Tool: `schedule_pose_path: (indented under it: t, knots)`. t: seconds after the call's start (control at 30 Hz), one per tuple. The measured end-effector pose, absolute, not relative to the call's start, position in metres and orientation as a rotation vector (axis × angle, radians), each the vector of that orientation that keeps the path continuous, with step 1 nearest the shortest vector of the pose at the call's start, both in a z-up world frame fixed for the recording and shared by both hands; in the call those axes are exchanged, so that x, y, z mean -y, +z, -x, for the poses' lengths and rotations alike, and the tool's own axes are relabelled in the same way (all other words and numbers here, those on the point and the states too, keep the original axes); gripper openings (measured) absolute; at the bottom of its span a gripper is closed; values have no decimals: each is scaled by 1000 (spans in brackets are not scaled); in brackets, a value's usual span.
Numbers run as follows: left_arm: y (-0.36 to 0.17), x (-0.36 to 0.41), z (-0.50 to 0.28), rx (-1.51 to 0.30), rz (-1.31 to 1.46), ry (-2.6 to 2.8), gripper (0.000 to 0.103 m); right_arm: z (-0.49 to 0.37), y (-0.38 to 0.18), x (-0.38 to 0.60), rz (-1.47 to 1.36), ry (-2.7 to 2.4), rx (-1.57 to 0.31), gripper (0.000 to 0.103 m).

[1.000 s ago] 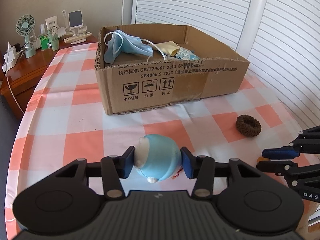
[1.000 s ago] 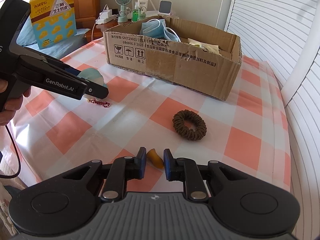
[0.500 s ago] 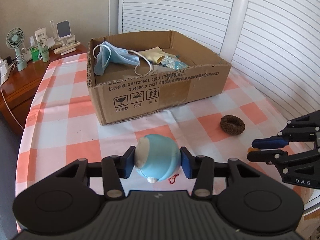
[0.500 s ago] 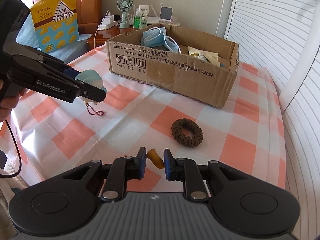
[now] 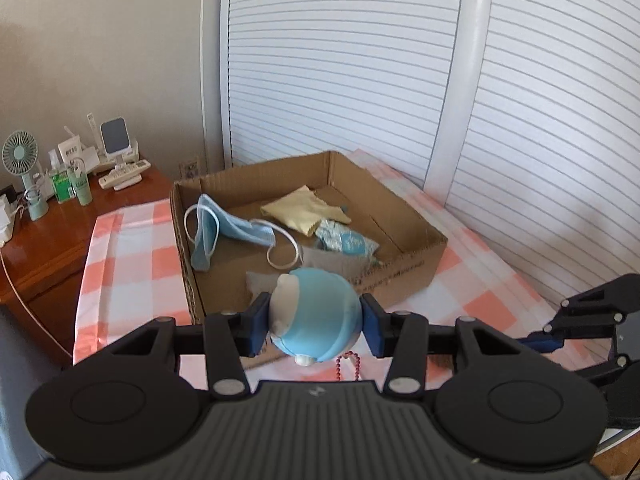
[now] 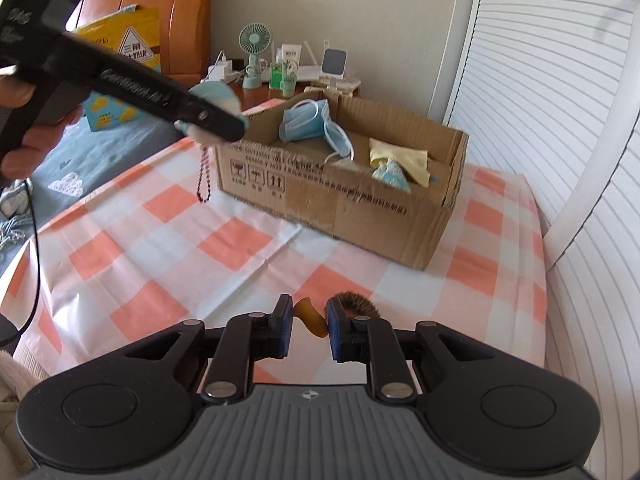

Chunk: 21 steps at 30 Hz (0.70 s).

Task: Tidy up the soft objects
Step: 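Carry the plush toy and orange item over the box with both grippers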

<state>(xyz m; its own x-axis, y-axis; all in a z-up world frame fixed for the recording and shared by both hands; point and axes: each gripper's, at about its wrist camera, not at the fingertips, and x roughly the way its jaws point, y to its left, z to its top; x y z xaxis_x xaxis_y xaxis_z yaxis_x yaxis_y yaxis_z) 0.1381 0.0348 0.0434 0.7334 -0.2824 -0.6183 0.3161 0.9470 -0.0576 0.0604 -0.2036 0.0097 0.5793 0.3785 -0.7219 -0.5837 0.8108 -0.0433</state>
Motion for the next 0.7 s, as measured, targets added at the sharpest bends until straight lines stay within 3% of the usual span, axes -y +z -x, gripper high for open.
schedule_pose_path:
  t: [0.17, 0.23, 0.27, 0.3, 0.33, 0.5, 0.7]
  knots:
    - [52, -34, -186, -655, -48, -292, 47, -70, 26, 207, 287, 565, -726, 22]
    - [47, -33, -206, -649, -46, -263, 53, -75, 30, 207, 285, 560, -713, 22]
    - [44, -32, -214, -642, -52, -245, 62, -77, 32, 207, 285, 560, -709, 22]
    - [40, -32, -223, -631, -61, -219, 87, -79, 34, 207, 286, 558, -705, 22]
    - [36, -32, -227, -613, -67, -187, 99, -81, 35, 207, 288, 555, -700, 22]
    - [22, -43, -227, -635, -34, -142, 99, -89, 42, 205, 298, 551, -680, 22]
    - [20, -53, -170, -631, -30, -108, 102, -103, 52, 201, 294, 554, -660, 22]
